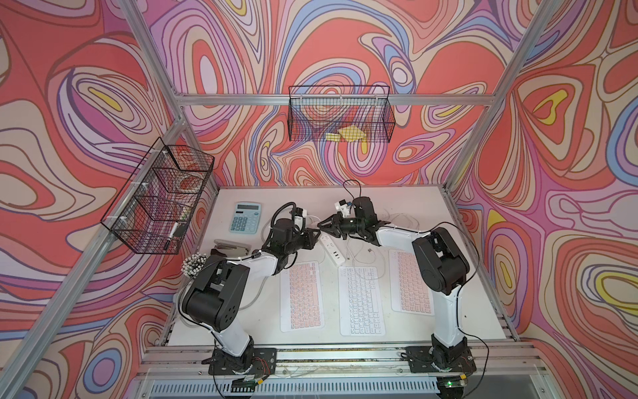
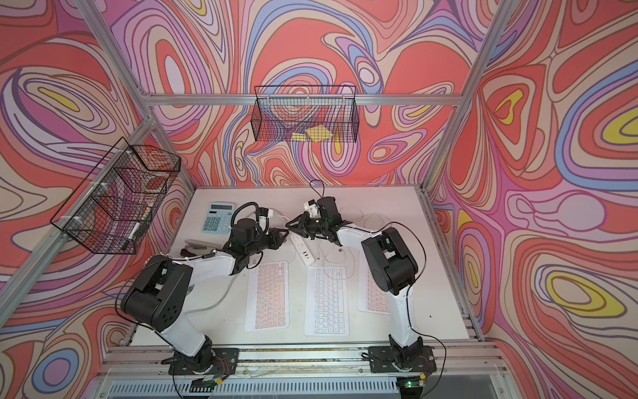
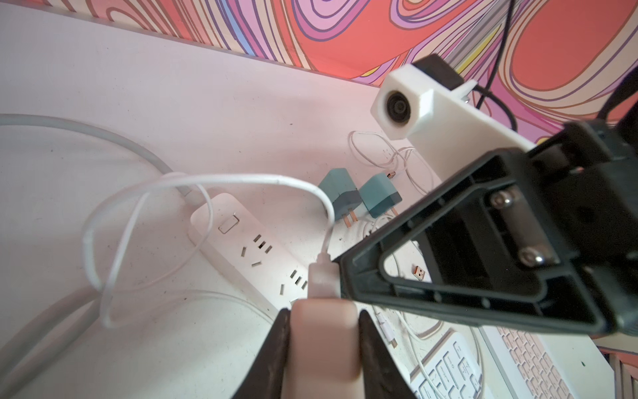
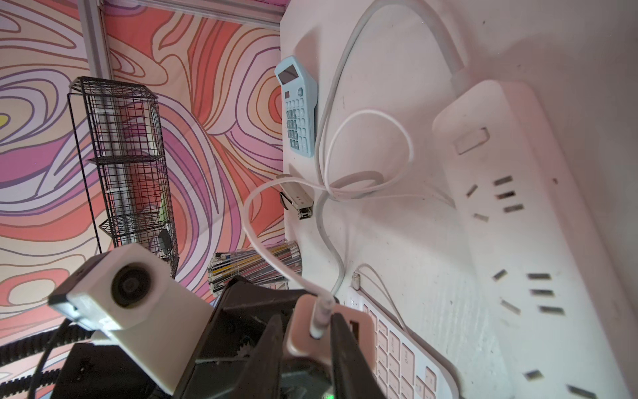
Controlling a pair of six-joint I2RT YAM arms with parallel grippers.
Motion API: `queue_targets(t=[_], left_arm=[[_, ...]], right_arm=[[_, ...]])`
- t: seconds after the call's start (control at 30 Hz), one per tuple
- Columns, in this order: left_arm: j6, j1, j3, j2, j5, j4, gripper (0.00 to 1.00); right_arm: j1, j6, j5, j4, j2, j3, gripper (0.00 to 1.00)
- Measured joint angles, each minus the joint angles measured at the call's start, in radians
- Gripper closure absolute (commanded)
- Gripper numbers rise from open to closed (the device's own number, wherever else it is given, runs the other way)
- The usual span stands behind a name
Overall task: Unplug the wireless keyboard
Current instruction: Remove the power cord from the plug.
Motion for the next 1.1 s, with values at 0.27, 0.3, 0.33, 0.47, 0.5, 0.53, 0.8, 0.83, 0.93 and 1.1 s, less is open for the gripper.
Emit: queue_targets(t=[0.27,0.3,0.33,0.47,0.5,0.53,0.8,0.83,0.93,1.1], left_arm=[[0.000,0.000,-0.024,-0.022,0.006,0.048,1.00],[0.000,-0.001,-0.024,-0.022,0.005,0.049,1.00],[0.000,-0.003,-0.025,-0.022,0.005,0.050,1.00],[0.003,-0.005,-0.028,-0.022,0.003,0.050,1.00],[0.003,-0.005,-0.029,-0.022,0.002,0.050,1.00],[0.008,-0.005,-0.029,-0.022,0.000,0.051,1.00],[0.014,-0.005,-0.092,-0.029,-0.008,0.142,1.00],[0.014,-0.005,-0.101,-0.029,-0.008,0.157,1.00],[0.009,-0.005,-0.127,-0.031,-0.006,0.200,1.00],[-0.009,-0.006,-0.142,-0.040,0.024,0.249,1.00]], right_arm=[[0.003,0.034,-0.001,0.038,0.011,0.000,0.80],[0.003,0.037,-0.002,0.041,0.013,0.000,0.81],[0.004,0.040,-0.003,0.044,0.014,0.001,0.82],[0.007,0.048,-0.005,0.044,0.019,0.008,0.88],[0.007,0.052,-0.005,0.043,0.020,0.010,0.89],[0.007,0.060,-0.005,0.043,0.021,0.011,0.91],[0.008,0.116,-0.007,0.040,0.023,0.003,0.94],[0.007,0.122,-0.009,0.045,0.023,0.001,0.94],[0.002,0.136,-0.004,0.055,0.023,-0.002,0.95],[-0.061,0.143,0.062,0.055,0.035,0.002,0.95]])
